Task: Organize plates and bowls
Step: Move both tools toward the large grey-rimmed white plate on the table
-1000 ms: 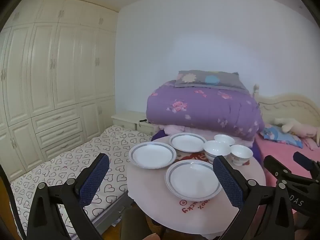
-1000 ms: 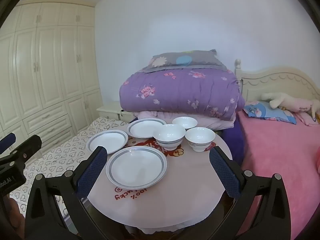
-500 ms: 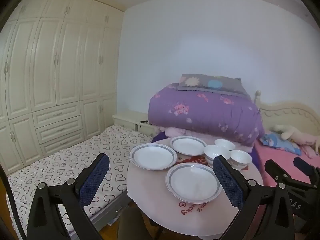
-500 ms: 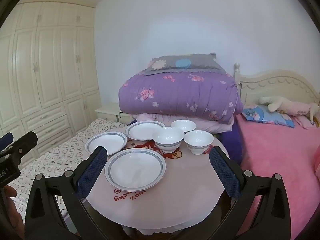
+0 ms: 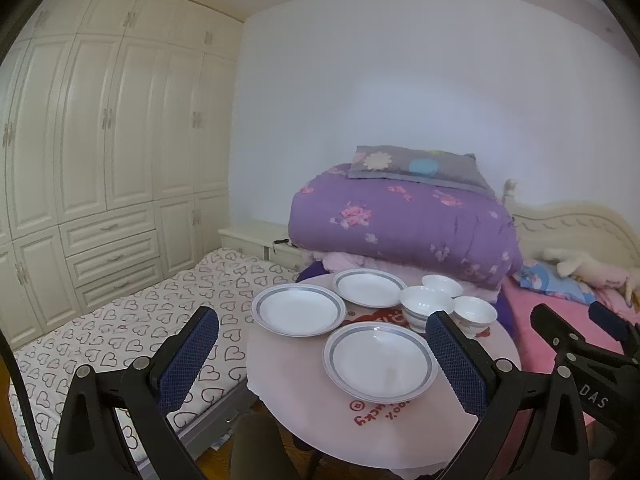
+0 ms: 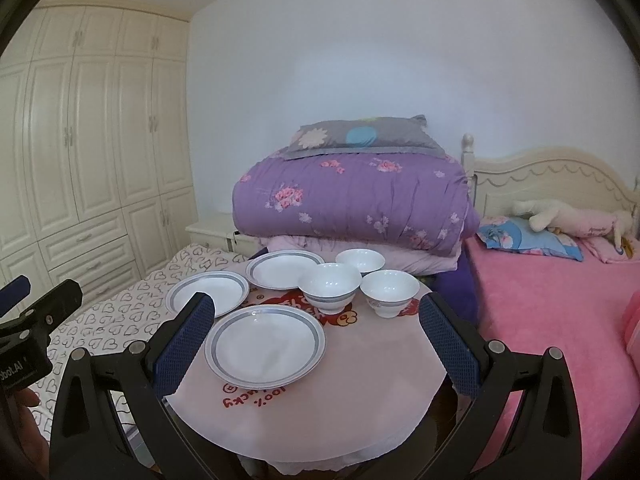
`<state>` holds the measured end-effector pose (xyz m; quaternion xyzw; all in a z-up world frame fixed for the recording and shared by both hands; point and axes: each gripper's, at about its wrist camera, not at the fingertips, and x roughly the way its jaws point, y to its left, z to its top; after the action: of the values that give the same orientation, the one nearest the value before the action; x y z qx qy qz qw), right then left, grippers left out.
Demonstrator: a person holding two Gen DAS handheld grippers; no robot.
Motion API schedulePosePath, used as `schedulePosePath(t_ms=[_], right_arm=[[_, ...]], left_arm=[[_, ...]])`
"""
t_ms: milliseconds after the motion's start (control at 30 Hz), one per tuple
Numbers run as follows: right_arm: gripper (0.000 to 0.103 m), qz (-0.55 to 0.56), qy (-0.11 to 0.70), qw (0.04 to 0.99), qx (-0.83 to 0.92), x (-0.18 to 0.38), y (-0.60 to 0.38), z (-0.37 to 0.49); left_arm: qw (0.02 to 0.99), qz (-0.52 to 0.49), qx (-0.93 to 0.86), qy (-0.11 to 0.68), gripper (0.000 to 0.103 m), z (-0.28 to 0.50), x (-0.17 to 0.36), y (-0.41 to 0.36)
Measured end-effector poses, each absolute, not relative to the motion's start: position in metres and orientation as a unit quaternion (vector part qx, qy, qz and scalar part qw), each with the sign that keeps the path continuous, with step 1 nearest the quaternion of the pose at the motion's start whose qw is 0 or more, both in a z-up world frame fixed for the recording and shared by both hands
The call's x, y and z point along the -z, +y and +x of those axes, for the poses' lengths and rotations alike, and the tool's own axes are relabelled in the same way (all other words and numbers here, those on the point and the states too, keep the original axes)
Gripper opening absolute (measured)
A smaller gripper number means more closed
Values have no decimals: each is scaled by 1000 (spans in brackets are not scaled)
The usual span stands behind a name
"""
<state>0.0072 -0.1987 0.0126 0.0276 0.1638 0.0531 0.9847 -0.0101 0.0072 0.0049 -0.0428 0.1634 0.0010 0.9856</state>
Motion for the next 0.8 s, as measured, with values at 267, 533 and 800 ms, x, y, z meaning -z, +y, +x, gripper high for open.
schedulePosePath(t_ms=[267,533,800], right_arm=[[103,26,157,986,-53,-16,-198,5],[103,25,155,986,-53,-17,-198,4],[103,27,153,987,-48,-17,-200,1]], left_arm=[[987,-45,3,157,102,-16,-6,7],[987,-47,5,156,102,-17,-5,7],[986,-51,11,158,102,-15,-6,8]])
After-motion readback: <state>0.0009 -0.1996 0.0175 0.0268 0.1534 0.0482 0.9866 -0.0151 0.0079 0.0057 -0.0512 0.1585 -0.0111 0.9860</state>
